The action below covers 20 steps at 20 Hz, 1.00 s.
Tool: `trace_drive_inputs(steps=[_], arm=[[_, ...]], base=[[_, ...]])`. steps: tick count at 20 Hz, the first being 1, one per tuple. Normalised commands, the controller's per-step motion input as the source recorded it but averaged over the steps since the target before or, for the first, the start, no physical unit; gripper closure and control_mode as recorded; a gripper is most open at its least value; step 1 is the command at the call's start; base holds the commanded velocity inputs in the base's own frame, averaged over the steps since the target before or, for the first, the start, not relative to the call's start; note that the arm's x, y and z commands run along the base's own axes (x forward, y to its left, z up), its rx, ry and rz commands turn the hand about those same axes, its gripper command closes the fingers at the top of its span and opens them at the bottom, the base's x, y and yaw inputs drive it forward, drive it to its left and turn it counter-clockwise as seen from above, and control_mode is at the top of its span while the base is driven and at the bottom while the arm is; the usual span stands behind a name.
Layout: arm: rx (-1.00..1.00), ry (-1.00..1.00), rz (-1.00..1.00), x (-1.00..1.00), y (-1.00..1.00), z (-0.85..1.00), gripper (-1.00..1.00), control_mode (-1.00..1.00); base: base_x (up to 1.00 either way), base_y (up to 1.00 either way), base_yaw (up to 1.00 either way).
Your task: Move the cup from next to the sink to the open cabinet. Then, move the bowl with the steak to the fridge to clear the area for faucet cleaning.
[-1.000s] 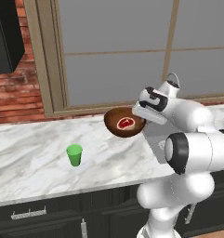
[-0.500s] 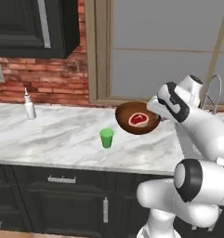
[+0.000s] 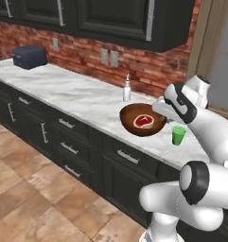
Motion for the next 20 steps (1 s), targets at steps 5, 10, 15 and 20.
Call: trace_drive_inputs(steps=[5, 10, 15, 20], arm=[[0.0, 0.0, 0.0, 0.0, 0.0, 0.0, 1.0, 1.0], [0.0, 0.0, 0.0, 0.0, 0.0, 0.0, 1.0, 1.0], [0.0, 0.0, 0.0, 0.0, 0.0, 0.0, 1.0, 1.0], [0.0, 0.0, 0.0, 0.0, 0.0, 0.0, 1.0, 1.0]], base=[[0.21, 0.52, 0.52], [0.12, 0.02, 0.06], [0.0, 0.06, 0.89], [0.0, 0.0, 1.0]])
